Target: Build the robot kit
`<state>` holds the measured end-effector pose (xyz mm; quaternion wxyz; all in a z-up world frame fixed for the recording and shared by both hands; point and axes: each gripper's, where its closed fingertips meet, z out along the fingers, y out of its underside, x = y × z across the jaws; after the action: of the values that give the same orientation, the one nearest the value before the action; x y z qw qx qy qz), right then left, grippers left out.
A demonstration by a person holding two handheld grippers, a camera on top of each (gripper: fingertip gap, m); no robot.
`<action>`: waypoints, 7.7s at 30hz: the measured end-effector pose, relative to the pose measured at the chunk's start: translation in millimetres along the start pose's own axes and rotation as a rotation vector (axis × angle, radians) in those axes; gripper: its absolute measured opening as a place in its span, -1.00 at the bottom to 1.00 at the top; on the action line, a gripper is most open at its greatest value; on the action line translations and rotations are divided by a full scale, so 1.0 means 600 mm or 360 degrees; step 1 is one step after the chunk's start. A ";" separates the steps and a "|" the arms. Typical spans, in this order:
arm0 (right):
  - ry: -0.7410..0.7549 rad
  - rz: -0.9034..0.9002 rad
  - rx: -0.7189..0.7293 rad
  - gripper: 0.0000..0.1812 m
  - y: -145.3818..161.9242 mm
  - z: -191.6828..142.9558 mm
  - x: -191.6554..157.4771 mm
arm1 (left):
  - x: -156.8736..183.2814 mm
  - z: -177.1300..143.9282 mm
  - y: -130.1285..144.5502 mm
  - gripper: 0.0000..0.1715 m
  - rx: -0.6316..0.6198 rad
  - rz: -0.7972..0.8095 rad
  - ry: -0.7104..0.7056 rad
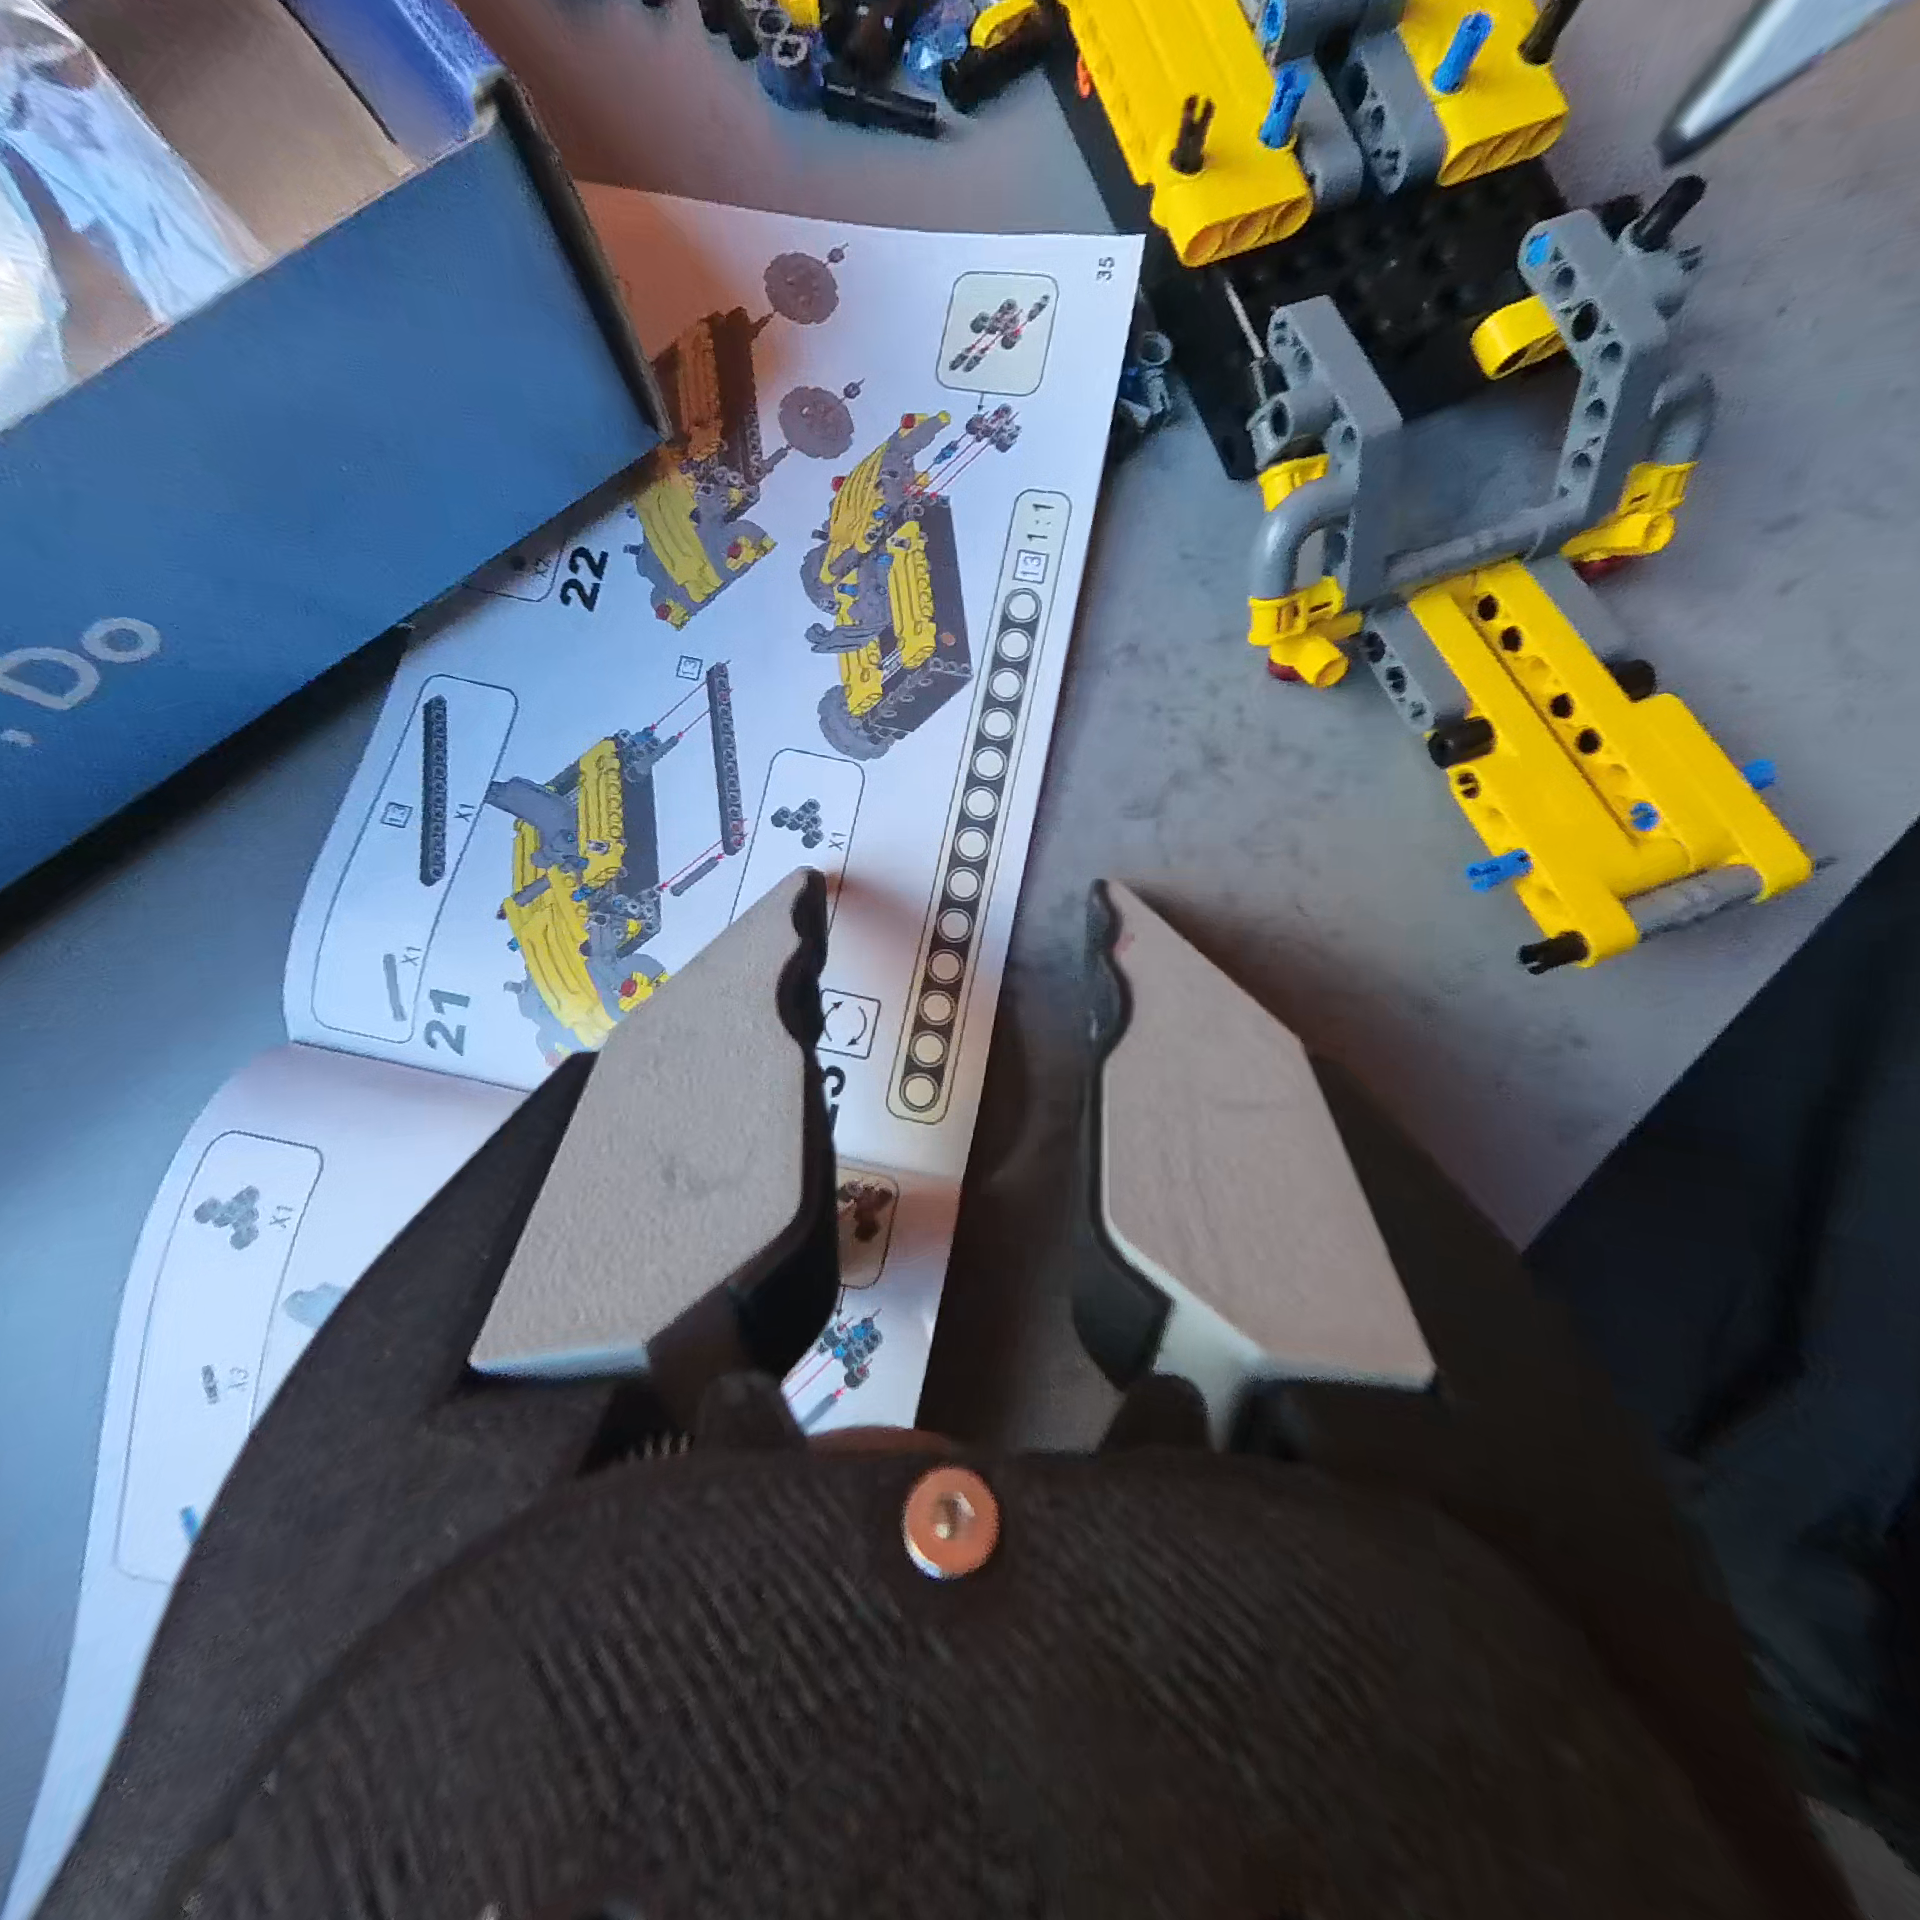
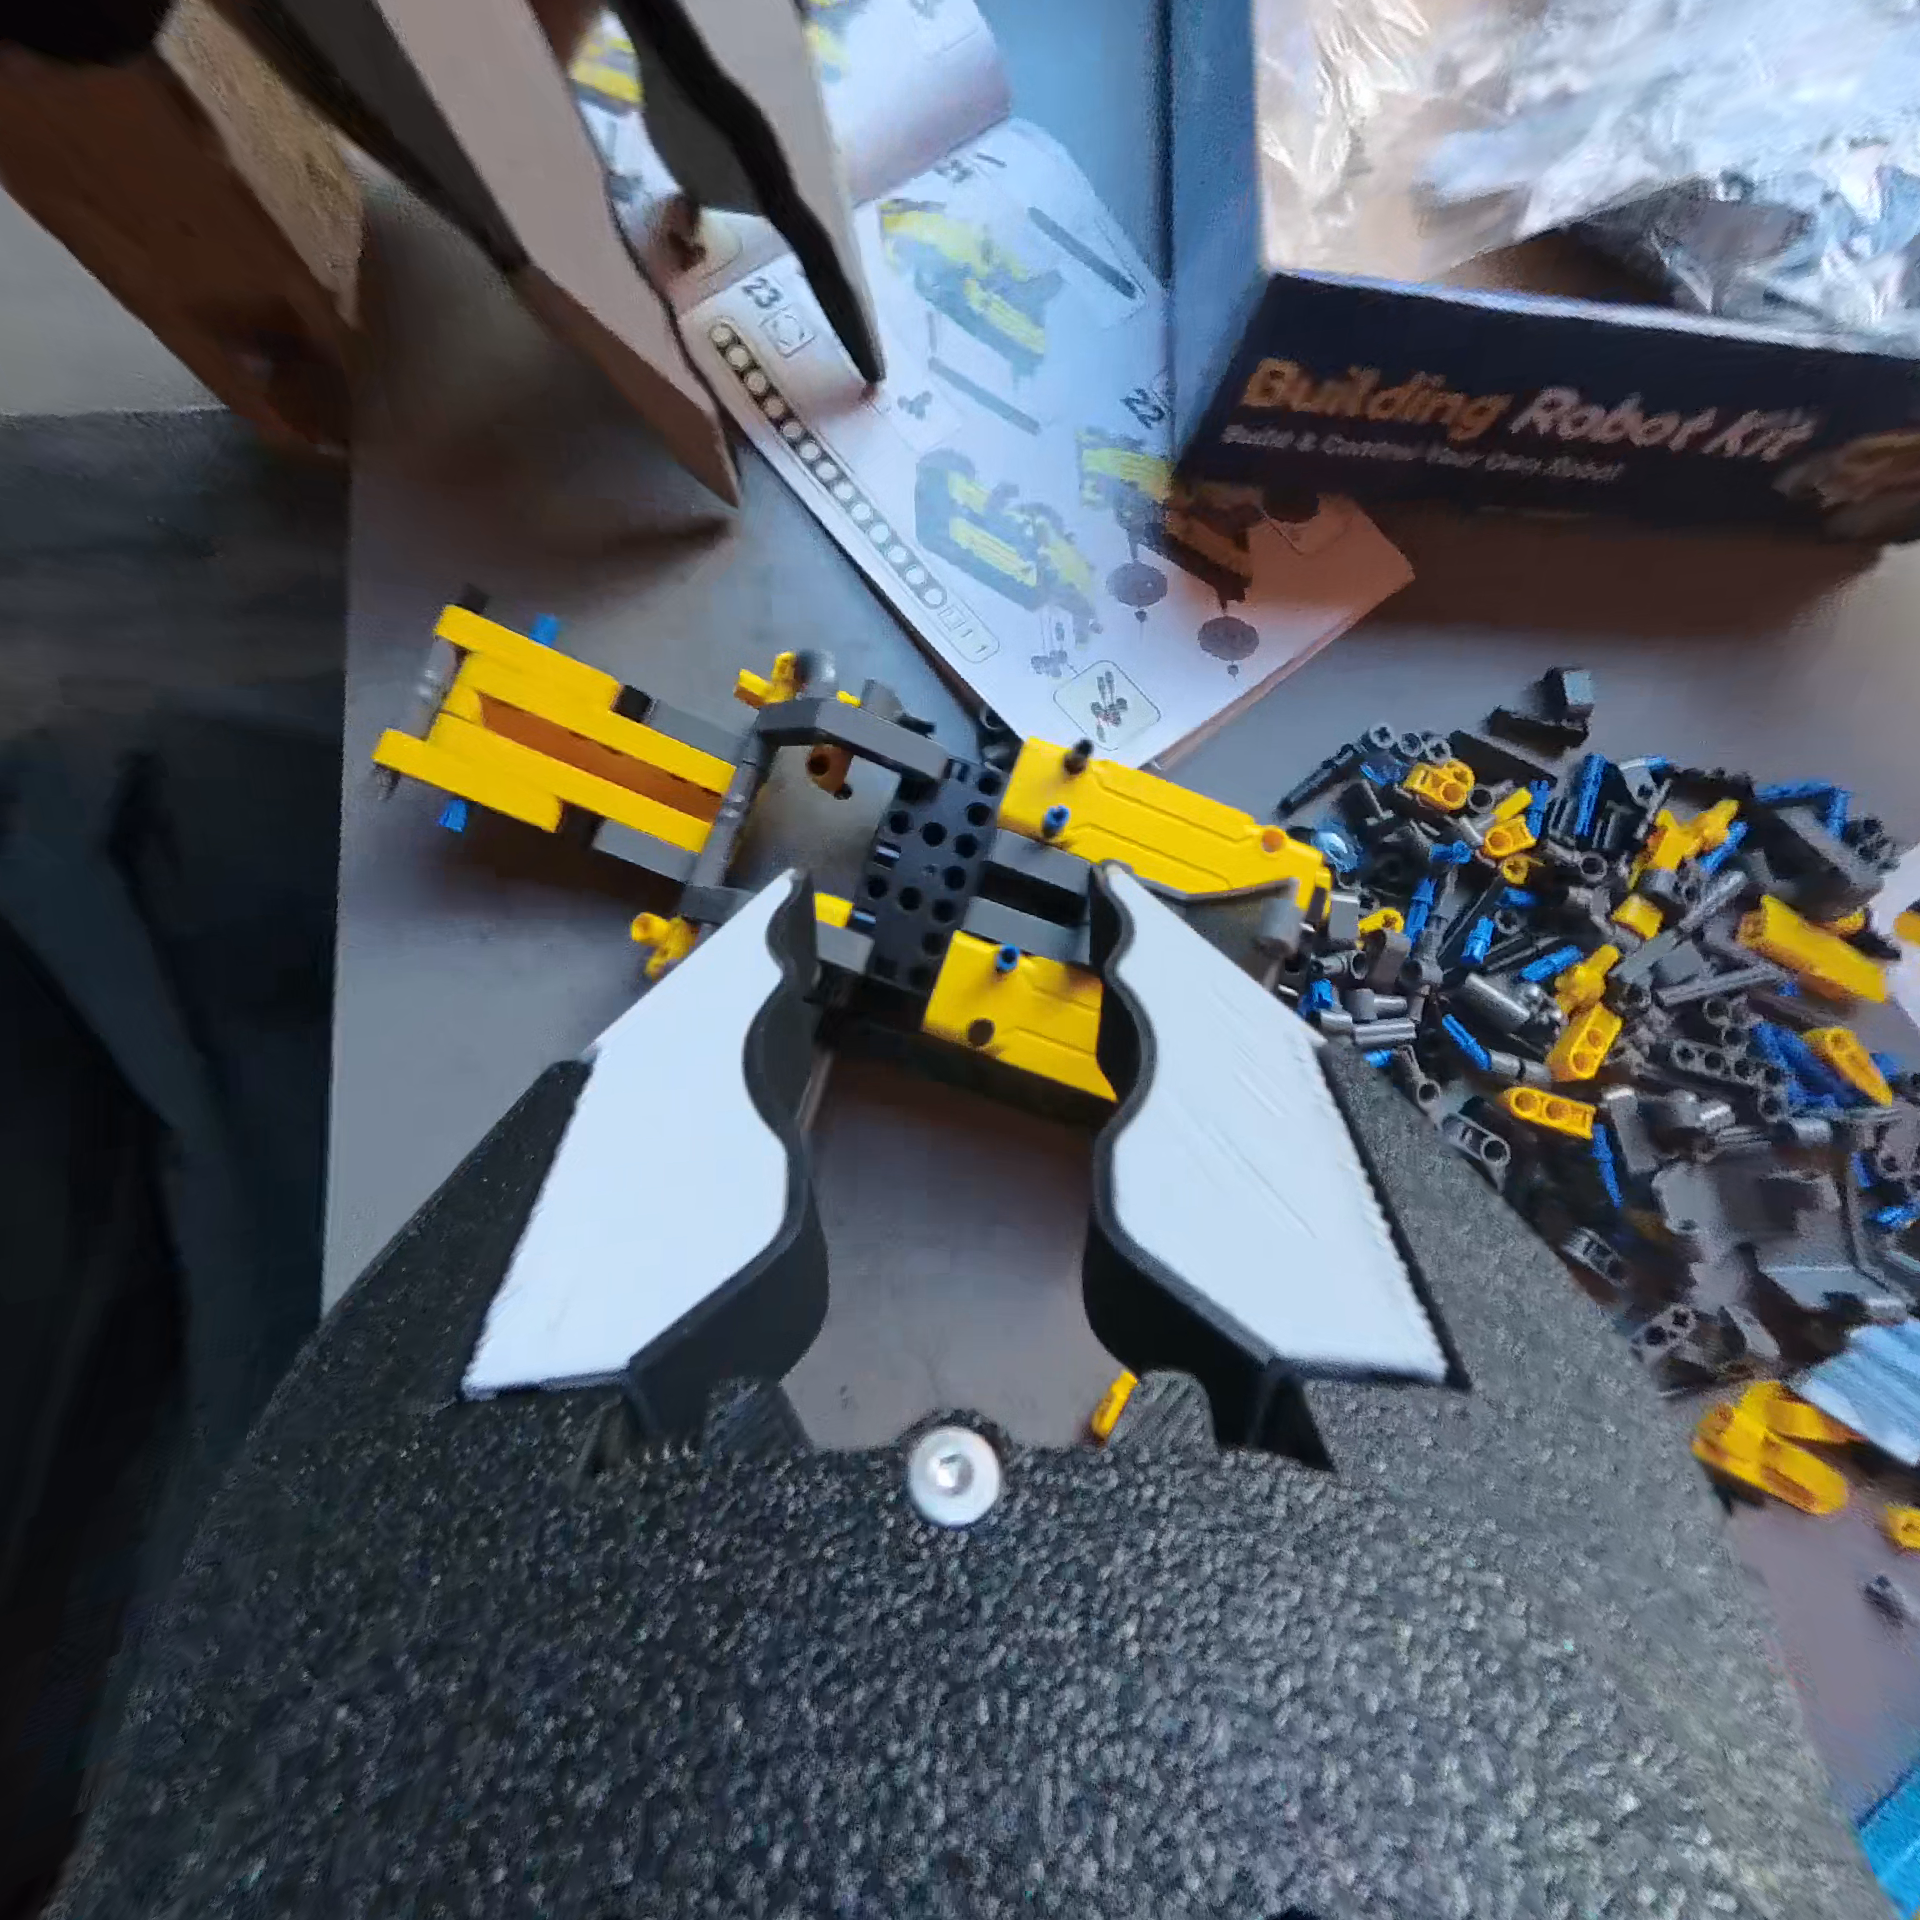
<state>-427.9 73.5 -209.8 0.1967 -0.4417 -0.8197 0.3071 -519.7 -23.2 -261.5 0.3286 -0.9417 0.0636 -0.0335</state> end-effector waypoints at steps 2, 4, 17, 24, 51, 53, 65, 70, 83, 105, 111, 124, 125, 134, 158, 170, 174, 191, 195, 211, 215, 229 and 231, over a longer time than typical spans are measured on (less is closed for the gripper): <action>-0.0046 -0.0012 0.0036 -0.43 -0.011 -0.001 -0.017 | -0.001 -0.004 -0.003 -0.52 -0.0004 -0.0023 0.0013; -0.0047 -0.0008 -0.0025 -0.40 -0.001 0.010 -0.016 | 0.004 -0.003 0.001 -0.88 -0.0028 -0.0006 0.0043; -0.0262 0.0229 -0.0074 -0.63 0.056 0.001 -0.062 | 0.013 0.027 -0.038 -0.12 0.0038 0.0062 -0.0057; -0.0148 0.0255 0.0143 -0.49 0.032 -0.050 -0.054 | 0.019 0.047 -0.054 -0.72 0.0037 0.0087 -0.0025; 0.0194 0.0206 0.0608 -0.46 0.057 -0.095 -0.073 | 0.086 -0.018 -0.077 -0.05 0.0471 0.0070 -0.0057; 0.0217 0.0200 0.0599 -0.46 0.058 -0.099 -0.072 | 0.096 -0.028 -0.078 -0.06 0.0493 0.0070 -0.0037; 0.0300 0.0177 0.0769 -0.55 0.053 -0.147 -0.059 | 0.073 -0.070 0.014 -0.03 0.0426 -0.0218 -0.0198; 0.0386 0.0113 0.0813 -0.63 0.046 -0.160 -0.040 | 0.033 -0.094 0.078 -0.03 0.0098 -0.0070 -0.0265; 0.0148 0.0223 0.0982 -0.66 0.024 -0.164 -0.068 | -0.032 -0.080 0.090 -0.44 -0.0275 0.0164 -0.0347; 0.0312 -0.0663 -0.0178 -0.59 -0.110 0.155 0.019 | -0.037 -0.144 -0.016 -1.00 -0.0220 0.0516 -0.0581; 0.0325 -0.0693 -0.0227 -0.99 -0.107 0.120 0.063 | -0.031 -0.150 -0.095 -1.00 -0.0155 0.0696 -0.0697; 0.0017 -0.0175 0.0110 -0.98 -0.119 0.055 0.095 | -0.016 -0.150 -0.205 -1.00 -0.0012 0.0734 -0.0711; 0.0045 -0.0191 0.0120 -0.99 -0.120 0.053 0.098 | -0.017 -0.148 -0.205 -1.00 -0.0015 0.0732 -0.0717; 0.0047 -0.0220 0.0172 -0.74 -0.113 0.021 0.091 | -0.011 -0.154 -0.213 -1.00 0.0020 0.0740 -0.0753; 0.0331 0.0076 -0.0048 -0.52 0.000 -0.003 0.166 | 0.000 -0.149 -0.215 -1.00 0.0046 0.0701 -0.0707; 0.0104 -0.0150 0.0255 -0.47 -0.114 -0.031 0.082 | 0.000 -0.167 -0.233 -1.00 0.0031 0.0781 -0.0752; 0.0171 -0.0308 0.0159 -1.00 -0.129 -0.017 0.090 | 0.011 -0.180 -0.260 -1.00 0.0030 0.0832 -0.0773; 0.0313 -0.0251 0.0227 -0.78 -0.109 -0.060 0.101 | 0.036 -0.211 -0.291 -1.00 0.0083 0.0887 -0.0850; 0.0454 -0.0324 0.0238 -0.97 -0.102 -0.067 0.097 | 0.030 -0.232 -0.273 -1.00 0.0094 0.0866 -0.0859; 0.0608 -0.0604 0.0355 -0.98 -0.197 -0.063 0.042 | -0.003 -0.315 -0.217 -1.00 0.0088 0.0980 -0.1089; 0.0624 -0.0764 0.0394 -0.98 -0.230 -0.031 0.006 | -0.031 -0.344 -0.169 -1.00 0.0005 0.1075 -0.1109; -0.0122 -0.0639 0.0174 -0.82 -0.198 0.155 -0.092 | -0.085 -0.286 0.053 -1.00 -0.0040 0.1188 -0.0768; -0.0207 -0.0570 0.0130 -0.65 -0.182 0.160 -0.097 | -0.084 -0.278 0.063 -1.00 -0.0047 0.1183 -0.0743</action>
<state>-519.9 -53.6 -209.1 0.2127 -0.2598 -0.8830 0.3279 -591.0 -147.9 -155.8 0.3106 -0.8418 0.3225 0.3017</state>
